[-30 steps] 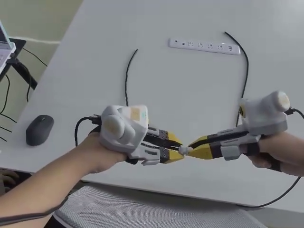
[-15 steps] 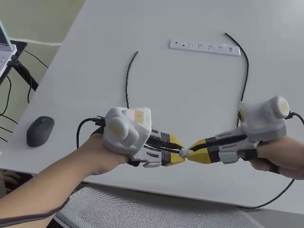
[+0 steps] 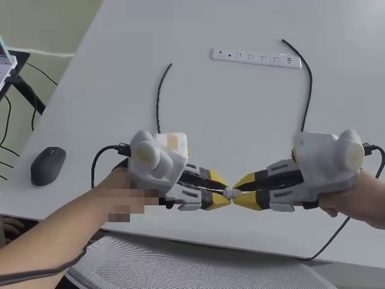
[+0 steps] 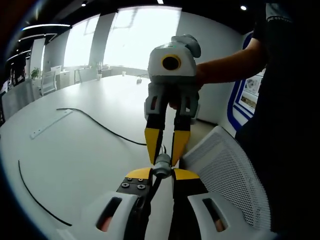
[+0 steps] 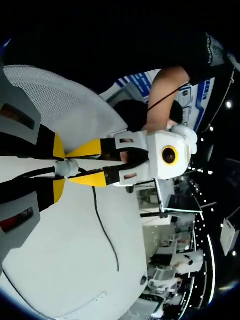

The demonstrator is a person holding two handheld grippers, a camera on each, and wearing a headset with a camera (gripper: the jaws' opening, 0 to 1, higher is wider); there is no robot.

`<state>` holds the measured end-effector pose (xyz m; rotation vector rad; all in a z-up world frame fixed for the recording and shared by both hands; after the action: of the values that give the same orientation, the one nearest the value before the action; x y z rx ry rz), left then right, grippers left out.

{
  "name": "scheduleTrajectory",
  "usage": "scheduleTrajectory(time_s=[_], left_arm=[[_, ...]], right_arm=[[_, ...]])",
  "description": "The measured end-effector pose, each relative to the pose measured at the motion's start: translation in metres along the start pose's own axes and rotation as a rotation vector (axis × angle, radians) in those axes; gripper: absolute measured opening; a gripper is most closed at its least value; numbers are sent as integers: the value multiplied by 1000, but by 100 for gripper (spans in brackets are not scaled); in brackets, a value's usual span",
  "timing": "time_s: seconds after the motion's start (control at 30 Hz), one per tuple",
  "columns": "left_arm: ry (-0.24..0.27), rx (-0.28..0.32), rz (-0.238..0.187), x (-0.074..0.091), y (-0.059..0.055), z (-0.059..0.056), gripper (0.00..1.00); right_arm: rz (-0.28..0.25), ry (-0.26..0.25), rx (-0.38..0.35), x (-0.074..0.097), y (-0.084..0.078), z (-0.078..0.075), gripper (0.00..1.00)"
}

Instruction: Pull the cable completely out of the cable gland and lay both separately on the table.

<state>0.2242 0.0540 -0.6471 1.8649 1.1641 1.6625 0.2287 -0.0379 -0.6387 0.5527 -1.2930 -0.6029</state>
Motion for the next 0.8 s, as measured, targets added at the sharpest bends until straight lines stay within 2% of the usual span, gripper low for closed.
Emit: scheduleTrajectory(time_s=[0.17, 0.23, 0.3, 0.4, 0.63, 0.7, 0.8], left_arm=[[-17, 37, 8, -2, -4, -1, 15], [-17, 41, 8, -2, -5, -1, 15], [-27, 63, 6, -2, -6, -1, 15], [-34, 61, 11, -3, -7, -3, 15], [-31, 43, 19, -4, -7, -3, 15], [-30, 26, 24, -4, -7, -4, 15], [-27, 9, 20, -5, -6, -5, 15]], right_arm=[[32, -78, 125, -3, -3, 2, 7], [36, -93, 123, -5, -3, 3, 7], [46, -120, 160, -6, -4, 4, 7], [55, -128, 176, -7, -5, 6, 7], [52, -124, 143, -8, -8, 3, 8], [45, -108, 116, -8, -9, 3, 8], [24, -75, 33, -7, -10, 1, 8]])
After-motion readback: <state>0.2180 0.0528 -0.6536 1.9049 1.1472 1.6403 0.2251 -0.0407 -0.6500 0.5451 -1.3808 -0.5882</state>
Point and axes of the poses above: the centre of the closed fingertips' face, and the gripper's own axes: x roughly backward along the fingers, z roughly to its left, y roughly out of its top, the point moved 6 cm from there along x, roughly backward along the fingers, and after that the axes turned 12 degrees about z, right-handed, at the moved point
